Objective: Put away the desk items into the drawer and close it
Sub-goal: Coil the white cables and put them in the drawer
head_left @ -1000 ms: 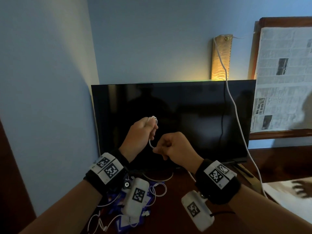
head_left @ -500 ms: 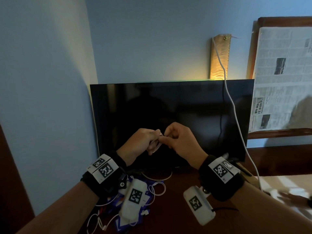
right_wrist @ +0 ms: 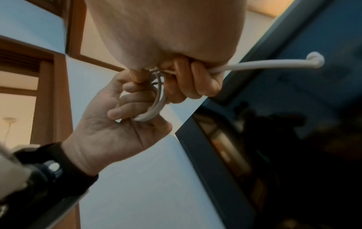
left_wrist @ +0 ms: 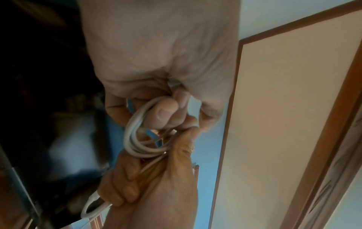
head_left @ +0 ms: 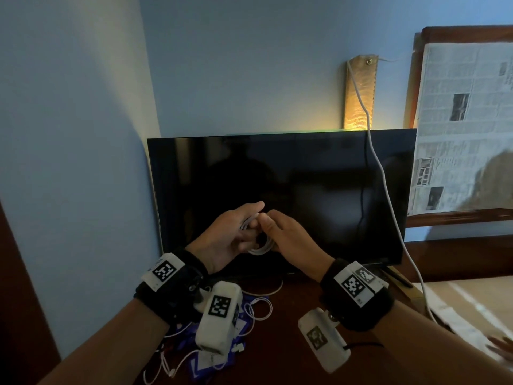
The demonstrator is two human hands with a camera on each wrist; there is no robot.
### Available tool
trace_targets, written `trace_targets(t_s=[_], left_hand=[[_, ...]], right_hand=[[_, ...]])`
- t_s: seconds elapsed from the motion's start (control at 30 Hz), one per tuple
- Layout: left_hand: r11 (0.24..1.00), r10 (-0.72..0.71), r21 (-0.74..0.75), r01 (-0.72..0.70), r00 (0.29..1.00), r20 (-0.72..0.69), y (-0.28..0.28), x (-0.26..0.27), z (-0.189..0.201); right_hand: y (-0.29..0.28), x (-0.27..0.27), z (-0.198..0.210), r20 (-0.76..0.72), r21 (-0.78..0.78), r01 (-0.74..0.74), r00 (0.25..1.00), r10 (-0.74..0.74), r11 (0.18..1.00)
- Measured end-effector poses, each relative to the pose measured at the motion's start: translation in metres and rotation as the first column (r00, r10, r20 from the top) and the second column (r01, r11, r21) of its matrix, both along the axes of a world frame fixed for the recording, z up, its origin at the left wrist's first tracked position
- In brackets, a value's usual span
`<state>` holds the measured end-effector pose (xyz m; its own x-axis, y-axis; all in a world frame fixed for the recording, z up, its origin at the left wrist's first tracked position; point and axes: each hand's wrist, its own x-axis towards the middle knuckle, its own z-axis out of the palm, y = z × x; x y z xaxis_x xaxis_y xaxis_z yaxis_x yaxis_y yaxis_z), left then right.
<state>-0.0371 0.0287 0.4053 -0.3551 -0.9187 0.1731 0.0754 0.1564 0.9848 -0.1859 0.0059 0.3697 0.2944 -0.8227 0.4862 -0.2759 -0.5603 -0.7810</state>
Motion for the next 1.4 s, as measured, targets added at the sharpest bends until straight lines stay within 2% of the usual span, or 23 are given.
trace_targets(t_s=[0.17,0.23,0.3,0.37,0.43,0.5,0.57,0.63,0.73,0.83,0.93,1.03,1.17,1.27,1.4], left_hand=[[0.992,0.122,-0.004,-0.123,0.991,-0.05,-0.003,-0.005,-0.007],[0.981,0.188,-0.054,-0.187,0.982,0.007,-0.004,-0.007,-0.009],[0.949,0.278,-0.191,-0.252,0.953,0.123,-0.005,-0.008,-0.013],[0.877,0.369,-0.399,-0.268,0.907,0.201,-0.008,-0.006,-0.018],[0.775,0.436,-0.583,-0.244,0.874,0.214,-0.009,-0.004,-0.025],[0.68,0.503,-0.71,-0.182,0.821,0.272,-0.01,-0.001,-0.03],[0.631,0.558,-0.764,-0.134,0.763,0.327,-0.012,0.002,-0.032],[0.669,0.542,-0.729,-0.145,0.766,0.345,-0.014,0.006,-0.031],[0.783,0.425,-0.612,-0.115,0.817,0.39,-0.015,0.012,-0.027],[0.846,0.335,-0.522,-0.107,0.869,0.363,-0.011,0.014,-0.027],[0.856,0.342,-0.492,-0.16,0.888,0.307,-0.01,0.015,-0.029],[0.855,0.376,-0.487,-0.182,0.863,0.337,-0.013,0.021,-0.03],[0.885,0.299,-0.46,-0.065,0.837,0.458,-0.01,0.026,-0.031],[0.897,0.218,-0.443,0.014,0.857,0.468,-0.006,0.024,-0.029],[0.904,0.184,-0.426,0.032,0.871,0.455,-0.005,0.019,-0.029]], right_hand=[[0.008,0.006,0.006,-0.095,-0.102,0.066,0.993,-0.076,0.993],[0.01,0.005,0.008,-0.083,-0.107,0.095,0.991,-0.104,0.99],[0.009,0.003,0.007,-0.072,-0.093,0.116,0.99,-0.123,0.989],[0.005,0.001,0.004,-0.055,-0.073,0.123,0.99,-0.127,0.99],[0.002,-0.002,0.002,0.006,-0.027,0.101,0.995,-0.1,0.995],[0.0,-0.004,0.001,0.067,0.031,0.072,0.995,-0.074,0.997],[0.0,-0.005,0.001,0.071,0.05,0.062,0.995,-0.065,0.997],[-0.001,-0.006,-0.001,0.044,0.039,0.051,0.998,-0.053,0.998],[-0.001,-0.007,-0.004,0.012,0.013,0.043,0.999,-0.044,0.999],[-0.001,-0.007,-0.009,0.016,-0.019,0.035,0.999,-0.035,0.999],[-0.002,-0.008,-0.011,0.009,-0.026,0.042,0.999,-0.042,0.999],[-0.002,-0.018,-0.01,0.069,0.008,0.012,0.998,-0.013,1.0],[-0.002,-0.037,-0.008,0.09,0.014,-0.061,0.994,0.059,0.998],[-0.005,-0.042,-0.011,0.147,0.05,-0.093,0.985,0.085,0.994],[-0.008,-0.039,-0.016,0.138,0.015,-0.038,0.99,0.036,0.999]])
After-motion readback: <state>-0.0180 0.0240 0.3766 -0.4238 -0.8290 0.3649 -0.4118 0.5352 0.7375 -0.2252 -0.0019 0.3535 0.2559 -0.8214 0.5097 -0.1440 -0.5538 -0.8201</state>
